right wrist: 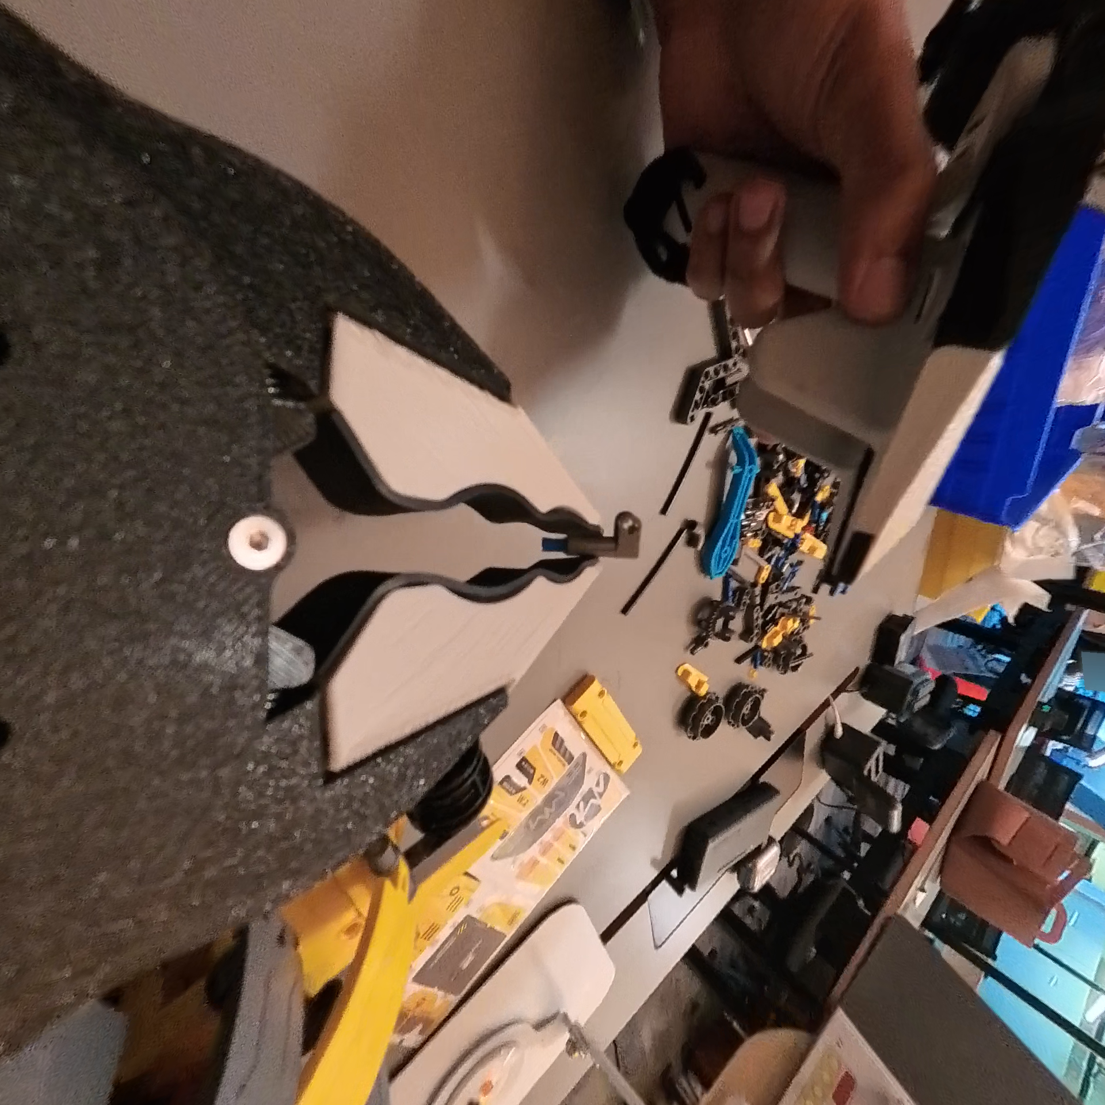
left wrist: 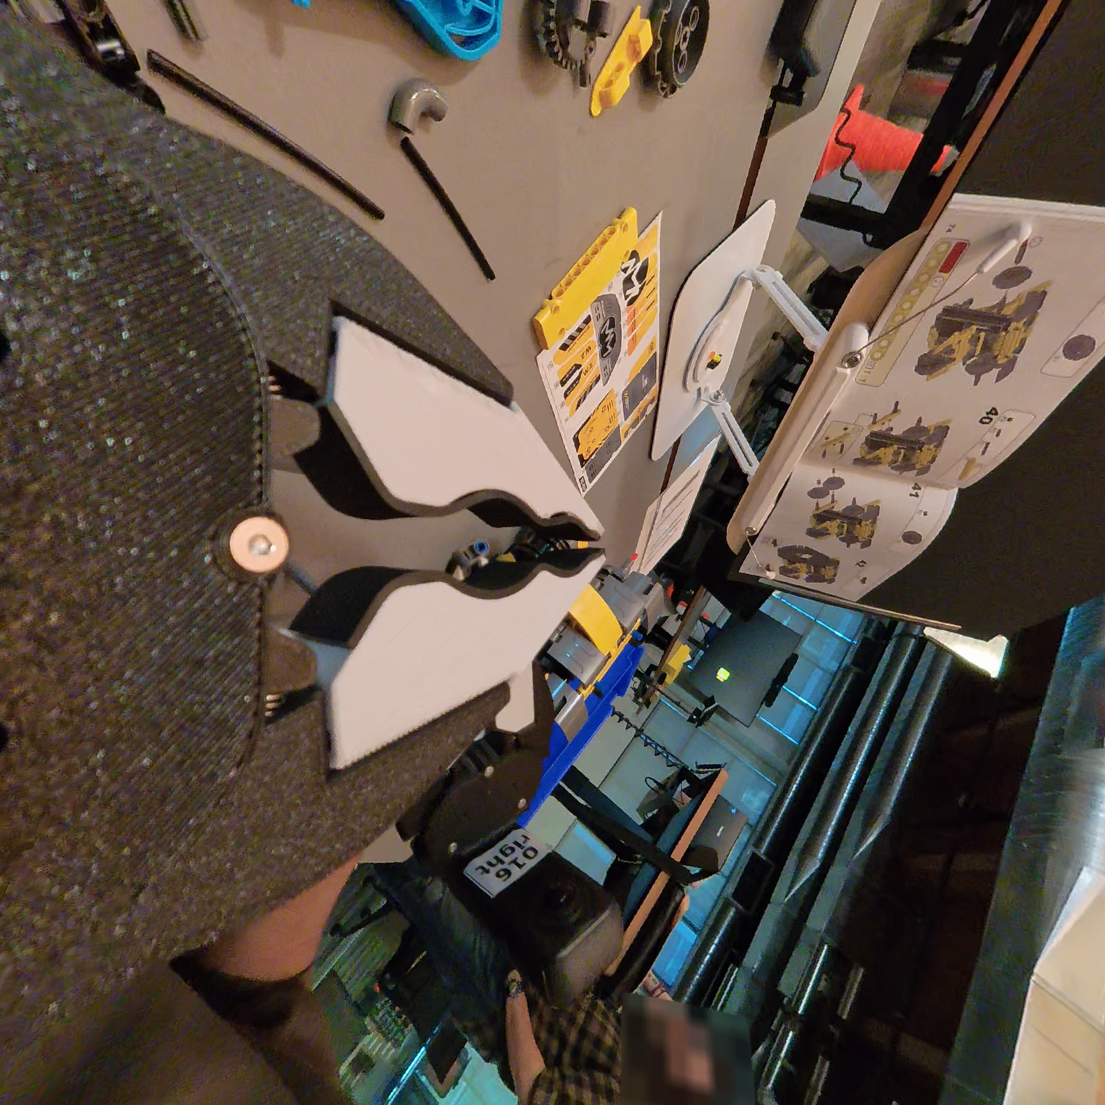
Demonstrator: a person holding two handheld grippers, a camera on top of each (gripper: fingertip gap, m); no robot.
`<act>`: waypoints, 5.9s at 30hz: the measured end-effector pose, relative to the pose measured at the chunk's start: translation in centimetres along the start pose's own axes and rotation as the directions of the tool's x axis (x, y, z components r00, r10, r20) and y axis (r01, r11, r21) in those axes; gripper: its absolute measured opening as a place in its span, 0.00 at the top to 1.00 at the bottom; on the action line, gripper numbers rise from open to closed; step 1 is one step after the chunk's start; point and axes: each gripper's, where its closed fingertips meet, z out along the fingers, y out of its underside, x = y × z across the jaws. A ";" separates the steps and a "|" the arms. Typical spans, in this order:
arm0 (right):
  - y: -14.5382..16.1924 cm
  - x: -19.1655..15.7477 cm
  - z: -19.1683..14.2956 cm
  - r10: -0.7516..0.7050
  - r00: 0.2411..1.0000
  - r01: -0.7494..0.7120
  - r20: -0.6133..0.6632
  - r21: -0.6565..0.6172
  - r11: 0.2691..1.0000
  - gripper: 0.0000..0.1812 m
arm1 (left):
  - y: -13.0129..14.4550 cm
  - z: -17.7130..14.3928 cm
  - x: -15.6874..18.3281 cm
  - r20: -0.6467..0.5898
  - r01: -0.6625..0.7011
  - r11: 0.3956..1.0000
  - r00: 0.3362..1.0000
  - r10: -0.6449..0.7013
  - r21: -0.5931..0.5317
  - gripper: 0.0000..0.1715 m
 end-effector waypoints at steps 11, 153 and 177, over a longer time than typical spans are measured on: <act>0.1 -0.5 0.2 -0.042 0.999 0.042 -0.003 -0.017 0.999 0.96 | 0.0 -0.4 -0.9 0.030 0.045 0.999 0.998 -0.046 0.016 0.99; -6.7 0.7 -8.5 0.095 0.995 -0.101 0.035 0.270 0.958 1.00 | -2.9 -2.5 2.3 -0.301 0.317 0.948 0.900 -0.314 -0.042 0.97; 2.1 -3.4 -11.6 0.189 0.971 -0.178 0.147 -0.085 0.980 0.87 | -1.7 -2.6 0.9 -0.283 0.195 0.980 0.938 -0.201 -0.048 0.97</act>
